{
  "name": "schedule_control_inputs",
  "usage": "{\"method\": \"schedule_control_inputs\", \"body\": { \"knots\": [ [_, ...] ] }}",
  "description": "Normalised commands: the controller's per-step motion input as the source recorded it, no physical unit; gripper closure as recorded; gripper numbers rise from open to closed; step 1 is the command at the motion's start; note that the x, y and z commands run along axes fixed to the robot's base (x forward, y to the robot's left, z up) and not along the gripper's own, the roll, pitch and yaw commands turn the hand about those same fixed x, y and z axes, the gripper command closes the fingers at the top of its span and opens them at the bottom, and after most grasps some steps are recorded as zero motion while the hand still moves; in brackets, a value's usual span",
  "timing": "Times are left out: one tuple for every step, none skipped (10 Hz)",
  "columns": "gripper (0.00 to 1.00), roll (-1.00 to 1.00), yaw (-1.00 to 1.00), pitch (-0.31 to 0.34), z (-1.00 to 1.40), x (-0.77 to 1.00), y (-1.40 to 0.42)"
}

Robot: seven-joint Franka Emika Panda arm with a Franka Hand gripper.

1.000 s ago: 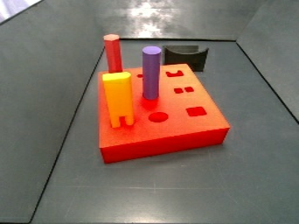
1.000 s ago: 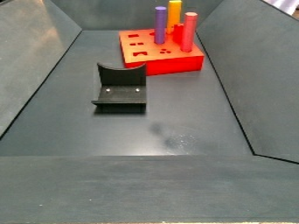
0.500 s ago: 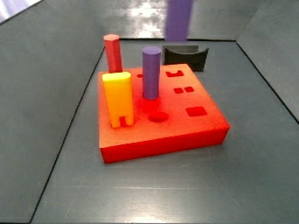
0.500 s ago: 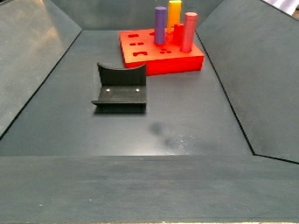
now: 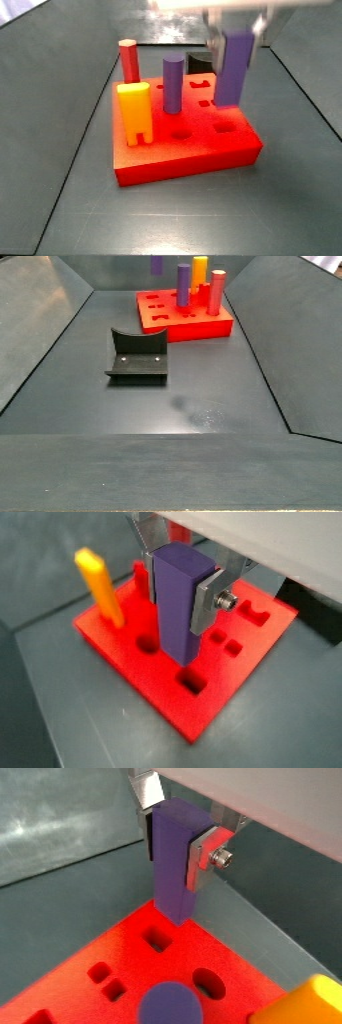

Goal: Pick up the rectangle object. Move up. Place the rectangle object on the fixture. Regrasp the rectangle object. Move to above the board. Insert the rectangle object.
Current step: Insert the rectangle object.

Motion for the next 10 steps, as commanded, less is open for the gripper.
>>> {"method": "schedule_control_inputs", "body": {
  "knots": [
    [1.0,0.38,0.33,0.086,-0.41,0.41,-0.21],
    [1.0,0.32,0.19,0.139,-0.36,0.3,0.0],
    [1.0,0.16,0.07,0.106,-0.17,0.01,0.06],
    [1.0,0.18,0.08,0.081,-0.18,0.0,0.12],
    [1.0,0.13,0.09,0.051,-0.18,0.0,0.11],
    [1.0,0.0,0.02,0.0,-0.12,0.0,0.02],
    [1.0,0.0,0.0,0.01,-0.19,0.18,0.0],
    [1.0,0.0,0.0,0.01,-0.29,0.27,0.0],
    [1.0,0.02,0.0,0.059,-0.32,0.28,0.02],
    [1.0,0.08,0.0,0.071,-0.28,0.11,0.06]
  ]
}}
